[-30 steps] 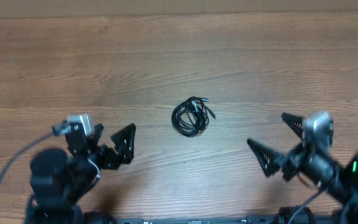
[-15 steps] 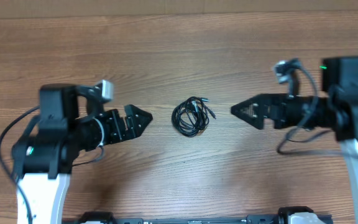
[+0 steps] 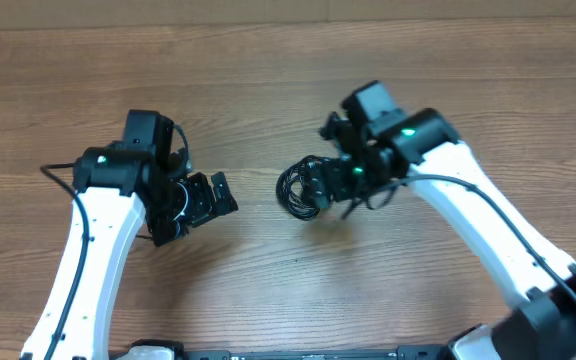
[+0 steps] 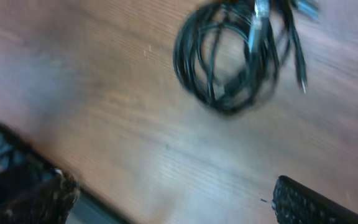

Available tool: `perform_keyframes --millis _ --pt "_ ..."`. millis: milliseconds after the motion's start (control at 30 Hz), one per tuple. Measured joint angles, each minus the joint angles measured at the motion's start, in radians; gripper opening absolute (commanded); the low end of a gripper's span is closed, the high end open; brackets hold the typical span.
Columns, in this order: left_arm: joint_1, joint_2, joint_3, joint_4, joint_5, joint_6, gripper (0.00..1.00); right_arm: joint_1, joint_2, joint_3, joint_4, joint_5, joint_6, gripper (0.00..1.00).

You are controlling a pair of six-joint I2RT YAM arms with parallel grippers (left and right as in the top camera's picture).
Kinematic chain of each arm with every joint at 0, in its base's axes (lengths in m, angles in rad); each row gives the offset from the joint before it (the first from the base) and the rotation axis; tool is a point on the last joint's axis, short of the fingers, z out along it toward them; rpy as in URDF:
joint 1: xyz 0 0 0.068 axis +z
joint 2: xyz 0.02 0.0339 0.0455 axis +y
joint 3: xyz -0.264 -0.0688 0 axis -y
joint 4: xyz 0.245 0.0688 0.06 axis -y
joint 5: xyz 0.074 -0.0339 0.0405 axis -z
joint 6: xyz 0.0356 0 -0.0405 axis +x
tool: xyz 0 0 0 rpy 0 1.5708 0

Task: Untangle cables
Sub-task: 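Move both grippers inward over the black cable bundle, then grasp a cable strand with the right gripper and lift it up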

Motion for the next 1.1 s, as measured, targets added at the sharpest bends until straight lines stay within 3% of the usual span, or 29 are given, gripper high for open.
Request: perform_keyframes --millis 67,267,533,867,1100 --pt "0.000 0.026 0.000 -0.002 -0.019 -0.003 1.00 0.014 0.040 0.000 0.074 0.009 0.033 1.00" --pt "0.000 0.084 0.000 -0.026 -0.042 -0.003 1.00 0.020 0.146 0.000 0.177 0.021 0.112 0.88" --pt "0.000 0.112 0.000 -0.029 -0.049 -0.003 1.00 0.020 0.210 0.000 0.196 0.021 0.147 0.59" --pt "0.000 0.113 0.000 -0.027 -0.049 -0.003 1.00 0.020 0.215 -0.069 0.283 0.021 0.153 0.55" --pt "0.000 0.113 0.000 -0.028 -0.049 -0.003 1.00 0.035 0.216 -0.135 0.319 0.011 0.194 0.09"
